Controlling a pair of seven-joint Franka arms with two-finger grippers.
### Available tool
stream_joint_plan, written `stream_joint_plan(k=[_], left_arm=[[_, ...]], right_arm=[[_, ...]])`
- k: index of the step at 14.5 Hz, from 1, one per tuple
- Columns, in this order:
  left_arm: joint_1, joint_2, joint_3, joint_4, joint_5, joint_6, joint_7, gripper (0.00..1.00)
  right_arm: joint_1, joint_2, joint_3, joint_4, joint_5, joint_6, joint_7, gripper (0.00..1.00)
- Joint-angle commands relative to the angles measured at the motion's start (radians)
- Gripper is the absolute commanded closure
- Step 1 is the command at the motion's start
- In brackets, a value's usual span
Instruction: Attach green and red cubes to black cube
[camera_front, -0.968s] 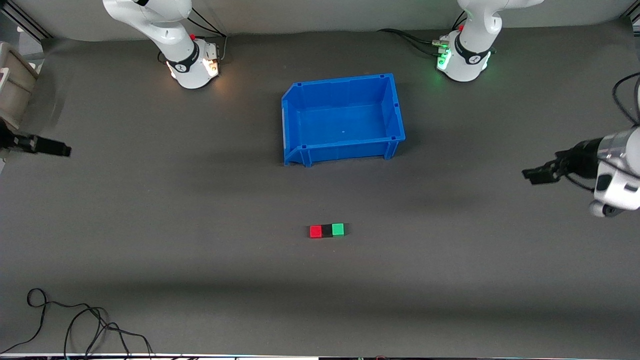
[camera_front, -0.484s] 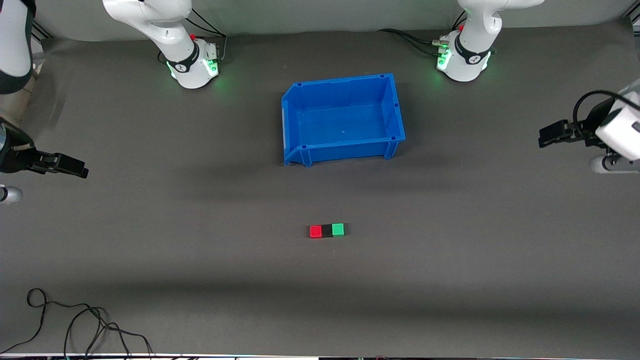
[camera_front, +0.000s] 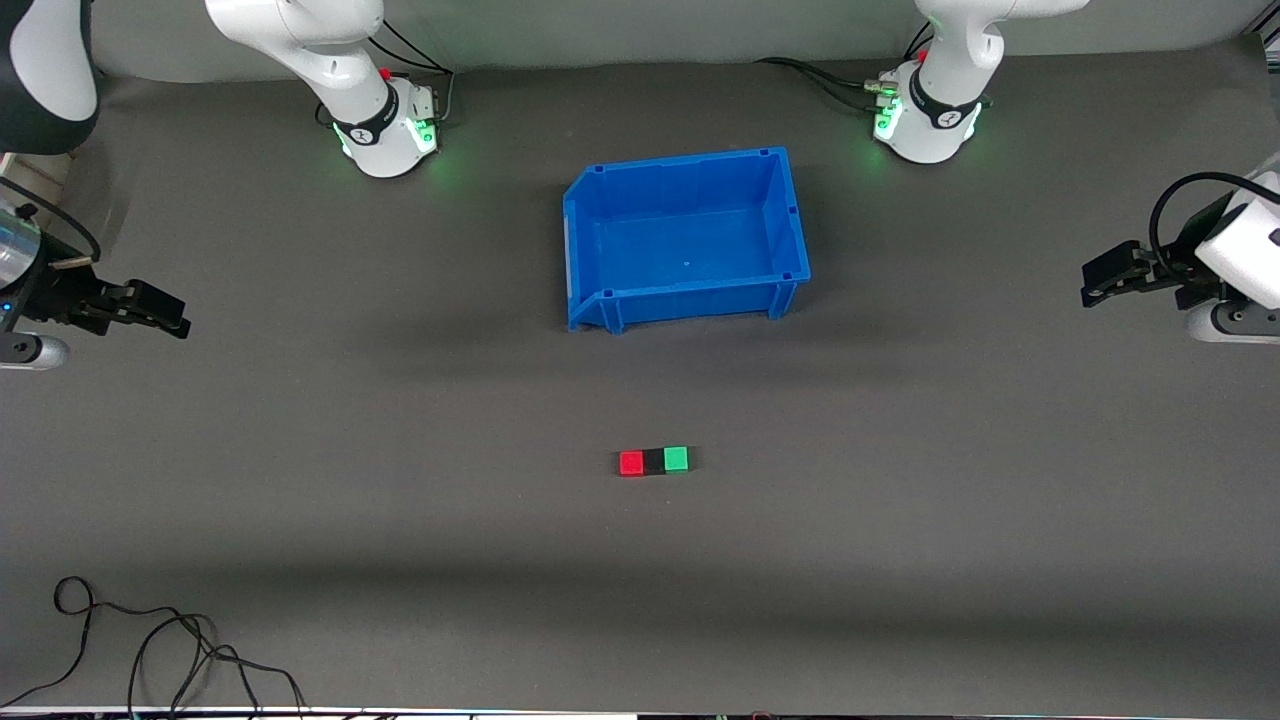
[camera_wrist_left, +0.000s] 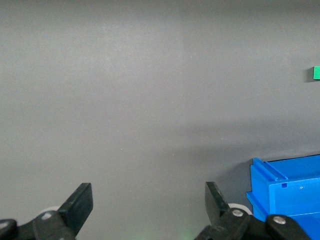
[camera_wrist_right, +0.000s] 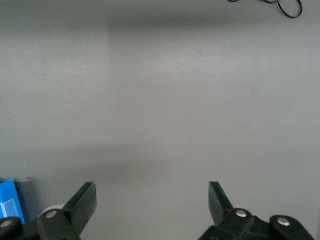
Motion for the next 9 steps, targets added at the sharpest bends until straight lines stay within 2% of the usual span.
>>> stream_joint_plan(k=[1, 3, 9], left_arm=[[-0.010, -0.010, 0.006, -0.007, -0.001, 0.003, -0.011, 0.00], [-0.010, -0.009, 0.006, -0.007, -0.013, 0.000, -0.039, 0.00], [-0.007, -0.009, 0.006, 0.001, -0.013, -0.002, 0.013, 0.00]], right_arm=[[0.010, -0.047, -0.003, -0.029, -0.023, 0.025, -0.003, 0.01], [0.006, -0.038, -0.003, 0.008, -0.020, 0.004, -0.008, 0.01], [0.022, -0.020, -0.004, 0.022, -0.018, -0.037, -0.003, 0.01]])
